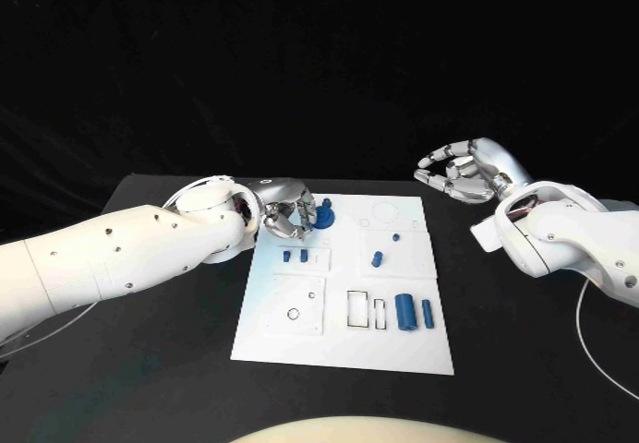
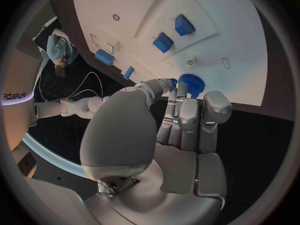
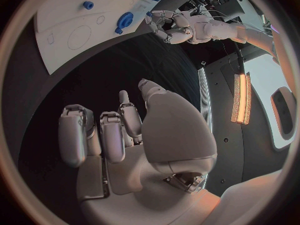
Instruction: Assemble the parts on the task board
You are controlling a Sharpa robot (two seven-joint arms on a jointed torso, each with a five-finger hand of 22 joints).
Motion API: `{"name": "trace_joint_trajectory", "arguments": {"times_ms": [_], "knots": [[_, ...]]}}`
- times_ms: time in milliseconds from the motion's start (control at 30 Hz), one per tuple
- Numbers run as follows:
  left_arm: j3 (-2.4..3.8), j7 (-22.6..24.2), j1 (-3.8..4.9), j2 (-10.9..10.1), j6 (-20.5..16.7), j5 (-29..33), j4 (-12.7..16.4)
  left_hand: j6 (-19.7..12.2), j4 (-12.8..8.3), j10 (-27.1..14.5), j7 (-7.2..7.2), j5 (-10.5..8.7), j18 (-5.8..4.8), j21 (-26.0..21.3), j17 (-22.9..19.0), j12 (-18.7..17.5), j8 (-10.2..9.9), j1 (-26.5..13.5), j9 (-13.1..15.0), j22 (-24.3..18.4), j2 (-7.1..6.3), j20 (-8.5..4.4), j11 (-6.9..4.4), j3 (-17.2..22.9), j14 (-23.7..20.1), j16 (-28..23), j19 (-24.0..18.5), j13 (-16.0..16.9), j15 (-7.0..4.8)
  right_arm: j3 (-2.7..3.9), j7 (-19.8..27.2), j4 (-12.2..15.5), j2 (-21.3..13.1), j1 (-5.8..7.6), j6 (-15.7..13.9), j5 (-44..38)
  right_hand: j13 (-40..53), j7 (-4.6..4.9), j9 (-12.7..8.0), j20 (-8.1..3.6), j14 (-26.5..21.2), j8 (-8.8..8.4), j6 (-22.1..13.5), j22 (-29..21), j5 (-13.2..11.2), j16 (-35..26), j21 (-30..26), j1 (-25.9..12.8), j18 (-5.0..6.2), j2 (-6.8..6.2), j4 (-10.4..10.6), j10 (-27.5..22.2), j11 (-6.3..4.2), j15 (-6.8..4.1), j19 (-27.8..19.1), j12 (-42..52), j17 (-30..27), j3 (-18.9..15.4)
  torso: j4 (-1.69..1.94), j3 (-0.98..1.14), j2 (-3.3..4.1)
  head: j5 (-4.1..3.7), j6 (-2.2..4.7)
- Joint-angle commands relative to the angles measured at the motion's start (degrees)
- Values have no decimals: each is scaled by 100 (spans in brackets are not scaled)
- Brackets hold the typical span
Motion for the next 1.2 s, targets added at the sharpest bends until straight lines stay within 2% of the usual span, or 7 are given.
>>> {"name": "trace_joint_trajectory", "arguments": {"times_ms": [33,133,300,467,700,1200], "knots": [[6,-9,1,-53,96,219,29,44,-14,46,-3,-24,-49,26,7,-37,-29,-67,5,10,4,14,2,-19,39,29,21,-6,-17,0,34,9,-5,-3,51,-20,56,-16,-8,-28,373,22,-9,689,39,-35,-13,-42,62,15,-2,13,-10,-53,-1,20,566,38,0,-1,5,2,-2],[2,-18,0,-90,151,235,22,44,-14,46,-3,-24,-49,26,7,-37,-29,-67,5,10,4,14,2,-19,39,29,21,-6,-17,0,33,11,-8,-3,51,-20,56,-16,-8,-28,373,22,-9,689,39,-35,-13,-42,62,15,-2,13,-10,-53,-1,20,566,38,2,0,2,7,-7],[-17,-46,-3,-100,258,237,-28,47,-18,53,-5,-24,-48,23,-8,-46,-33,-69,5,5,0,14,0,-21,36,24,18,-8,-18,0,34,10,-3,-3,51,-20,56,-16,-8,-28,373,22,-9,689,39,-35,-13,-42,62,15,-2,13,-10,-53,-1,20,566,38,-15,1,5,32,-3],[-35,-57,-14,-88,333,235,-87,50,-19,59,-6,-24,-48,21,-15,-50,-33,-70,5,2,0,14,-1,-22,34,22,16,-8,-19,0,36,9,-1,-3,51,-20,56,-16,-8,-28,373,22,-9,689,39,-35,-13,-42,62,15,-2,13,-10,-53,-1,20,566,38,-19,4,10,23,-3],[-55,-73,-35,-51,409,234,-162,54,-19,66,-7,-25,-47,16,-20,-54,-34,-73,6,-4,0,15,-2,-24,32,20,12,-9,-19,0,38,9,2,-3,49,-20,56,-16,-8,-28,373,22,-9,689,39,-35,-13,-42,62,15,-2,13,-10,-53,-1,20,566,38,-16,11,8,37,-11],[-76,-95,-70,45,487,202,-313,59,-24,76,-9,-26,-46,12,-27,-65,-38,-71,6,-9,4,15,-4,-23,29,19,8,-11,-21,0,41,13,3,-3,50,-20,56,-16,-8,-28,373,22,-9,689,39,-35,-13,-42,62,15,-2,13,-10,-53,-1,20,566,38,-19,8,6,38,-22]]}}
